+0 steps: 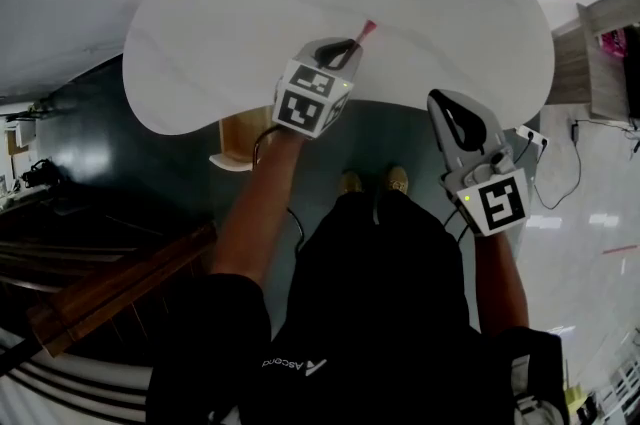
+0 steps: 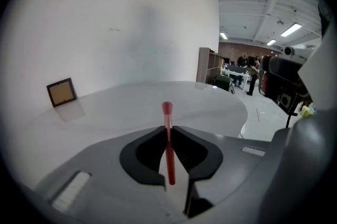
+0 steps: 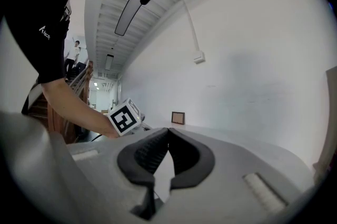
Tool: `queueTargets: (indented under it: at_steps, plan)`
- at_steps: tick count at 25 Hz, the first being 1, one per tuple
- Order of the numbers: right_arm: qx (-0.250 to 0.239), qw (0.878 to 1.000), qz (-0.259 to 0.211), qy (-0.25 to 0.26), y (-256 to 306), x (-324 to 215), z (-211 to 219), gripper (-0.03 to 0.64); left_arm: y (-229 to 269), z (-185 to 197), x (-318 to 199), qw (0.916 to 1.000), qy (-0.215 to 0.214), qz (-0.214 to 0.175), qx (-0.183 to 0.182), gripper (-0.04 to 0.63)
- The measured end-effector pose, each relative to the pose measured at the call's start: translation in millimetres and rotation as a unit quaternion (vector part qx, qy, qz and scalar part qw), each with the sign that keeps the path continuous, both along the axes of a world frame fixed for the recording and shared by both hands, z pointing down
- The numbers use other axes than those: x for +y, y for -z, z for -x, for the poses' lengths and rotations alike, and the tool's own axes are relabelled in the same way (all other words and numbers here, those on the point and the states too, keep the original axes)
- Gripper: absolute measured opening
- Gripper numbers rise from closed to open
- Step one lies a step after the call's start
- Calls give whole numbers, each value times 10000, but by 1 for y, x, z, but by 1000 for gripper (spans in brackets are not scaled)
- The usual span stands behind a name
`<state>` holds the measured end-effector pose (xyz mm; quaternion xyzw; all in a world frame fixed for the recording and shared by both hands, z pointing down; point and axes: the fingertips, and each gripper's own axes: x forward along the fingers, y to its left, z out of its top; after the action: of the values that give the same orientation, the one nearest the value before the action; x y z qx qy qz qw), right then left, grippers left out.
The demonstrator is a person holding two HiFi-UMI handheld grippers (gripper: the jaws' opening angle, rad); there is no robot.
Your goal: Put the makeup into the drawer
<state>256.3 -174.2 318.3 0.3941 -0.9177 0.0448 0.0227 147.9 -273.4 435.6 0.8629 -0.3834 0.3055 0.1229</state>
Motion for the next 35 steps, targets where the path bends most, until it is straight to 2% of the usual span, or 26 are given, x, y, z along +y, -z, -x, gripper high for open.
queueTargets:
  at_steps: [4,9,16,21,28,35]
  plan:
    - [-58,9996,-75,271,6,5,15,3,31,12,26,9978,384,-360,394,54]
    - [-138,9973,-160,699,12,14,44,3,64,34,61,9895,897,-834,771,54]
    - [-200,9912,-256,1284,23,28,84,3,105,72,109,9686,1671,-1445,1144,54]
    - [-164,9837,-341,1756,29,42,121,3,121,105,145,9518,2166,-1797,1217,54]
    - [13,9695,-368,2424,32,74,213,3,134,192,194,9317,2699,-2189,1061,54]
    - [269,9555,-329,2918,24,113,309,3,117,293,248,9120,3293,-2208,1057,54]
